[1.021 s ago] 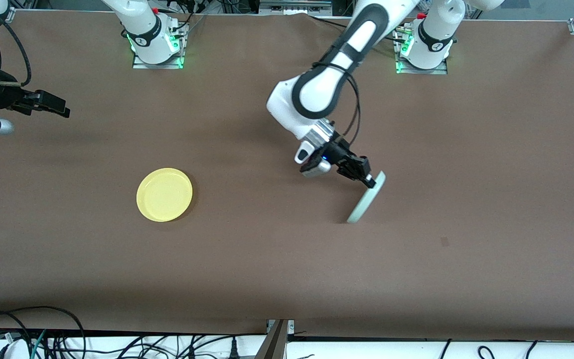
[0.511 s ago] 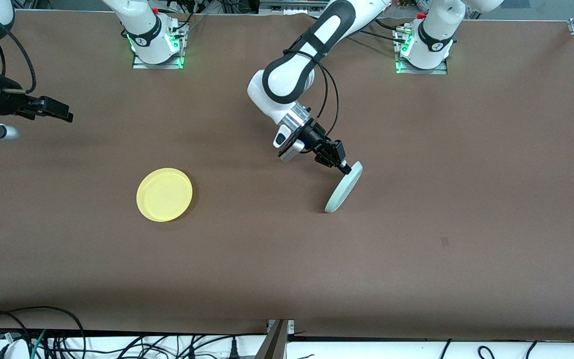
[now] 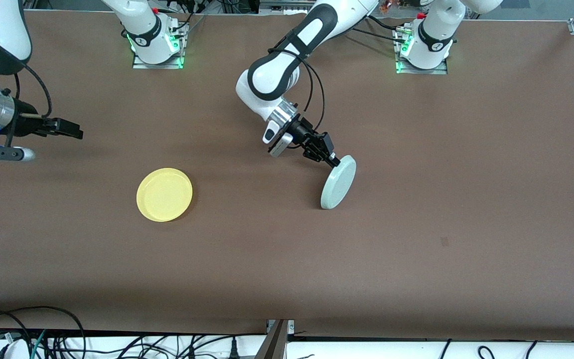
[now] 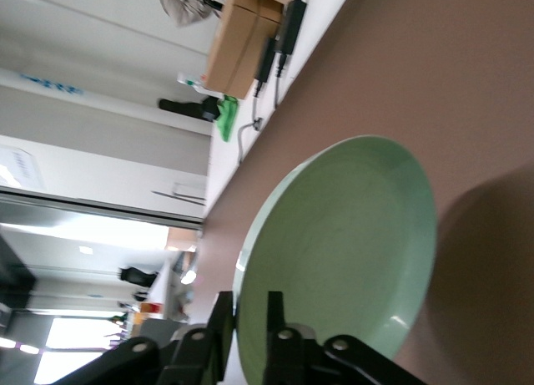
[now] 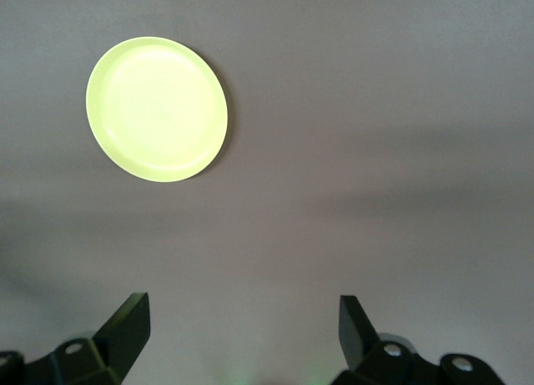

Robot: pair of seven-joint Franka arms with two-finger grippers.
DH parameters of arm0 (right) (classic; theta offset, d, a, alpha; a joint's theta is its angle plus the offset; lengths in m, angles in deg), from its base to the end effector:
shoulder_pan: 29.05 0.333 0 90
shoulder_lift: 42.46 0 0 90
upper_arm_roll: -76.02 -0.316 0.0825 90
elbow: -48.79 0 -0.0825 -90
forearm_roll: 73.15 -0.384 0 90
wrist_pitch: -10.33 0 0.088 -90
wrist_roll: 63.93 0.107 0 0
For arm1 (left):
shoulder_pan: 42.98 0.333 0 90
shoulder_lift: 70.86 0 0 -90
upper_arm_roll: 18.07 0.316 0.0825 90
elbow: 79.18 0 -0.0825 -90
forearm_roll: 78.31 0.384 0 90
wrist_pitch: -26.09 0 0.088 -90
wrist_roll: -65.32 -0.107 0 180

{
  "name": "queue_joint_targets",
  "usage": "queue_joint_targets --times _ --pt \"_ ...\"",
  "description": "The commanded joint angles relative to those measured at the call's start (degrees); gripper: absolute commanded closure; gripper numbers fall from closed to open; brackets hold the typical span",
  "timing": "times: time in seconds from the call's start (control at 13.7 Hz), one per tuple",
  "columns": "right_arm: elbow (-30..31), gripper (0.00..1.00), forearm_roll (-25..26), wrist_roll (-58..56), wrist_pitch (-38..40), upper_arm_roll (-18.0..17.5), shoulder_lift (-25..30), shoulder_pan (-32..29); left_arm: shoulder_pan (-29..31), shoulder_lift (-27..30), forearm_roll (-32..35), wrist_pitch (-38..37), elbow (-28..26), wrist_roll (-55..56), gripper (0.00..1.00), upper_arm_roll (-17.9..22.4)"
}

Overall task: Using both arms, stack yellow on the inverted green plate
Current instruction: 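Lower the inverted green plate with the left gripper while the right gripper approaches yellow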

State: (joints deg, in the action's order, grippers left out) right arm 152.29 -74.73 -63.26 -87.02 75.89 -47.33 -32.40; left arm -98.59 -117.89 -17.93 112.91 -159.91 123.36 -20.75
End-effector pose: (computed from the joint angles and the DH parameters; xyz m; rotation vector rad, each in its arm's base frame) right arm 0.5646 -0.0292 0.4763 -3.0939 0.1146 0.2976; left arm 0.4407 -0.5166 0.2214 -1.9783 0.3628 -0.5664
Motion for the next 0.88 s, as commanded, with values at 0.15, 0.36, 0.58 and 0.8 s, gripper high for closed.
queue_joint_targets --times 0.15,0.36,0.58,0.8 --pt "7.5 0.00 0.3 -0.9 -9.8 0.0 -0.2 0.3 3.4 -0.7 -12.3 9.5 6.1 -3.6 0.00 0.0" --pt "11.6 0.00 0.3 -0.9 -16.7 -0.6 -1.8 0.4 5.9 -0.3 -22.1 17.6 6.6 -3.4 0.00 0.0" --pt "15.6 0.00 0.3 -0.9 -22.2 -1.6 -3.6 0.4 9.0 -0.3 -36.2 25.3 8.6 -3.0 0.00 0.0" --pt "17.5 0.00 0.3 -1.1 -27.8 -2.2 -6.4 0.4 13.4 -0.2 -48.0 25.3 14.9 -6.2 0.00 -0.1"
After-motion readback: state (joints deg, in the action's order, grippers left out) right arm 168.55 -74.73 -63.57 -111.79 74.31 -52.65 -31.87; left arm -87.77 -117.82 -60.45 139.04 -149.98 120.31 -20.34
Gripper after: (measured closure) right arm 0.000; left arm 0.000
